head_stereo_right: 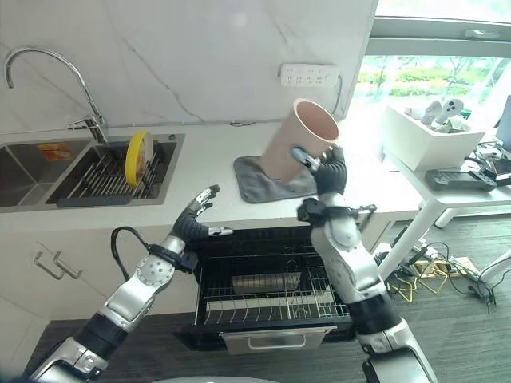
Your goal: Place the dishes in the dishwasher.
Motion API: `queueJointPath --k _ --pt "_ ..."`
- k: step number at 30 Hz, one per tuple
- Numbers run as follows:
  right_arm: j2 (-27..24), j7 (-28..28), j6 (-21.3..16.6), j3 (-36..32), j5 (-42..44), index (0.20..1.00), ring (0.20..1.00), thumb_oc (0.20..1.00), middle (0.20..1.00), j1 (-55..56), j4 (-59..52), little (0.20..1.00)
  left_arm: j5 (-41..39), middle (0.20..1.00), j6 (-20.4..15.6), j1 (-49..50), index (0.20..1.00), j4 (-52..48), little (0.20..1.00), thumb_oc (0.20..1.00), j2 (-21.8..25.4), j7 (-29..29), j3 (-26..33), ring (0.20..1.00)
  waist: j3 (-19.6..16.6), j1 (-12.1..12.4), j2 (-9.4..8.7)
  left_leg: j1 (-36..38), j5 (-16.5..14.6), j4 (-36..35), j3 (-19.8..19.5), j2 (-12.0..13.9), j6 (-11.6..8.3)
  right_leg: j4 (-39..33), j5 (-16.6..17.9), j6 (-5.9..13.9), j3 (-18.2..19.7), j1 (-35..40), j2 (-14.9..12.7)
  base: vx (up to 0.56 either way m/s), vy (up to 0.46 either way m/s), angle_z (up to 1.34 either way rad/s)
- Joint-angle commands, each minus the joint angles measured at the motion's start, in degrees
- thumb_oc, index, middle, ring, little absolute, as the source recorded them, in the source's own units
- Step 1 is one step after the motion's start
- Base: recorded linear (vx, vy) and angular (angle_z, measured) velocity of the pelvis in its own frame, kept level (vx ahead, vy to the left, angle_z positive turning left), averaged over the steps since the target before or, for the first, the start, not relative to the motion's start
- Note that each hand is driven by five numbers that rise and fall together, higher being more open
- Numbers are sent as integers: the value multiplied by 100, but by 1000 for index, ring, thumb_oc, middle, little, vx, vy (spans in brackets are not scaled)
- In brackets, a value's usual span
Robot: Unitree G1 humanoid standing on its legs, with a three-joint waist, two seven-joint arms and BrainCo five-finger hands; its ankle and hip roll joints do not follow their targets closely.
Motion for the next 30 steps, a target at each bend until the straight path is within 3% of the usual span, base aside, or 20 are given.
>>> queueJointPath --k 1,6,8,14,15,16,21,25,30 --pt "-107 379 -423 -277 199 200 200 200 200 -251 -354 200 290 1000 -501 -286 1000 -214 1000 1000 322 -648 45 1000 -16 -76 -120 95 -229 8 -109 63 72 21 -33 65 307 37 -179 43 -19 -6" --pt "-235 830 -500 -326 387 200 200 200 200 257 -102 200 537 1000 -465 -30 1000 -458 1000 1000 753 -1624 -169 1000 74 -165 -51 64 -205 8 -16 95 69 21 -12 115 362 -49 -207 44 -22 -14" --pt "-341 999 -459 -204 404 200 200 200 200 397 45 200 564 1000 -410 30 1000 -655 1000 1000 1153 -2449 -427 1000 179 -207 30 -11 -173 8 17 110 61 21 7 165 381 -149 -253 22 -13 -9" --pt "-627 1222 -677 276 495 200 200 200 200 126 633 200 536 1000 -195 -273 1000 -926 1000 1000 1950 -3348 -1035 1000 517 -223 143 -250 -63 8 24 102 72 21 125 238 408 -419 -349 -53 -13 -8" --pt "-669 1250 -688 380 477 200 200 200 200 -32 792 200 602 1000 -149 -425 1000 -961 1000 1000 2038 -3510 -1206 1000 629 -213 163 -332 -27 8 -7 83 84 25 156 240 410 -488 -370 -206 -51 1" --pt "-684 1266 -782 571 412 200 200 200 200 -372 1063 200 733 1000 -136 -774 1000 -965 1000 1000 2176 -3749 -1472 1000 978 -178 179 -553 43 146 -95 57 101 236 140 226 382 -663 -421 -223 -57 7" --pt "-599 1236 -838 716 241 200 200 200 200 -747 1318 200 1110 1000 -139 -1189 1000 -797 1000 1000 2222 -3884 -1770 1000 1417 -131 168 -946 30 502 -264 59 91 661 -25 189 297 -922 -447 -158 -57 14" --pt "-555 1174 -956 757 66 200 200 200 200 -1046 1538 200 1575 1000 -139 -1540 1000 -444 1000 1000 2085 -3370 -1948 1000 1862 -93 143 -1369 17 855 -426 36 89 1149 -258 58 270 -1249 -366 -179 -59 12" --pt "-537 1150 -970 690 -11 200 200 200 200 -1254 1656 200 1884 1000 -251 -1767 1000 -291 1000 1000 1979 -3307 -1967 1000 2150 -57 113 -1670 19 1015 -444 28 96 1404 -367 -58 221 -1556 -269 -156 -55 8"
